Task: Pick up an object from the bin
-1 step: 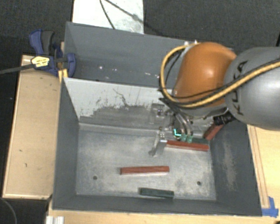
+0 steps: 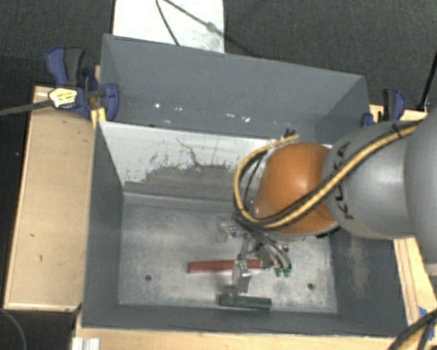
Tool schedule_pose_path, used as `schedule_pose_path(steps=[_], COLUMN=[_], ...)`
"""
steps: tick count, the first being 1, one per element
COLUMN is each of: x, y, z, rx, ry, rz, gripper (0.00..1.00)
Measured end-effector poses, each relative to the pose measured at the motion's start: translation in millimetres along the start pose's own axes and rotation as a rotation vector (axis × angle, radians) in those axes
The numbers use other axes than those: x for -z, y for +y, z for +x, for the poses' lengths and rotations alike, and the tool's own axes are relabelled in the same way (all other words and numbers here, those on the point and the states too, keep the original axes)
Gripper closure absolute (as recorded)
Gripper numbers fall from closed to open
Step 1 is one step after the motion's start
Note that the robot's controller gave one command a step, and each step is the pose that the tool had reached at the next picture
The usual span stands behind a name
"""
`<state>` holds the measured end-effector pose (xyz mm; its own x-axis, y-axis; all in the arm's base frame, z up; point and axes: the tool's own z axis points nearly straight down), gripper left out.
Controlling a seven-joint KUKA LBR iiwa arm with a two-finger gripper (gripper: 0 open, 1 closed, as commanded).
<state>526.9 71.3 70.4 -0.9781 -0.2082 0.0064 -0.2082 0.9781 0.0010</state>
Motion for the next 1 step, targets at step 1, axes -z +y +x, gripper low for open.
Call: schedule_pose_path(steps=[1], x=[3.3], y=[-0.2], z=[-2.5], rx=[-0.005], ry=[-0.008], rz=[0.0], gripper=[1.0])
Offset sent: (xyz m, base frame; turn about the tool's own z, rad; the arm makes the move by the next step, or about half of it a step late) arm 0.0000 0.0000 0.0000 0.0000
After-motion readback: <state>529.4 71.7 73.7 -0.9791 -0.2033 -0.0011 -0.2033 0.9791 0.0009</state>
